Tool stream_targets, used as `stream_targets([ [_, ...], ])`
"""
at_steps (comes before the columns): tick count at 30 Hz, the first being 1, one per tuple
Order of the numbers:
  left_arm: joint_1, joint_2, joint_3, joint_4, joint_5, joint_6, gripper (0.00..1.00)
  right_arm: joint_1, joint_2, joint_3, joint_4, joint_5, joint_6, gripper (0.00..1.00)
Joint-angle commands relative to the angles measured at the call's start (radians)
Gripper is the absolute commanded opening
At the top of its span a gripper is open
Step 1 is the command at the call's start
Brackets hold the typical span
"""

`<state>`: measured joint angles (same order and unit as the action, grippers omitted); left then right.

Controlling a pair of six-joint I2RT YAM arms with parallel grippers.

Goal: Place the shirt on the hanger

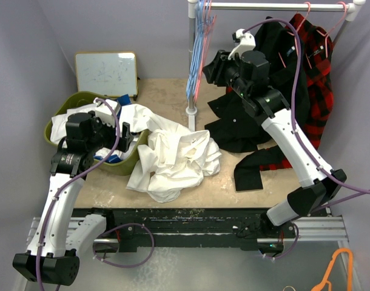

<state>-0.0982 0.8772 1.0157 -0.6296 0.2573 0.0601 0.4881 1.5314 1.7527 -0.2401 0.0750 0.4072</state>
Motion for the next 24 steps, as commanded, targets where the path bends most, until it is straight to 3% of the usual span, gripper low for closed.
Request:
stream_targets([
  [1, 0.009, -0.024, -0.015, 0.047, 0.042, -0.010, 0.99, -0.002, -0.002, 0.051, 0.031, 0.036, -0.014, 0.47],
  [18, 0.018, -0.036, -0.033, 0.052, 0.051, -0.007, 0.99, 0.033, 0.077, 0.105, -0.003, 0.078, -0.025, 0.47],
  [24, 0.020, -0.038, -0.037, 0.054, 0.054, -0.007, 0.99, 0.036, 0.098, 0.120, -0.038, 0.118, -0.032, 0.33],
])
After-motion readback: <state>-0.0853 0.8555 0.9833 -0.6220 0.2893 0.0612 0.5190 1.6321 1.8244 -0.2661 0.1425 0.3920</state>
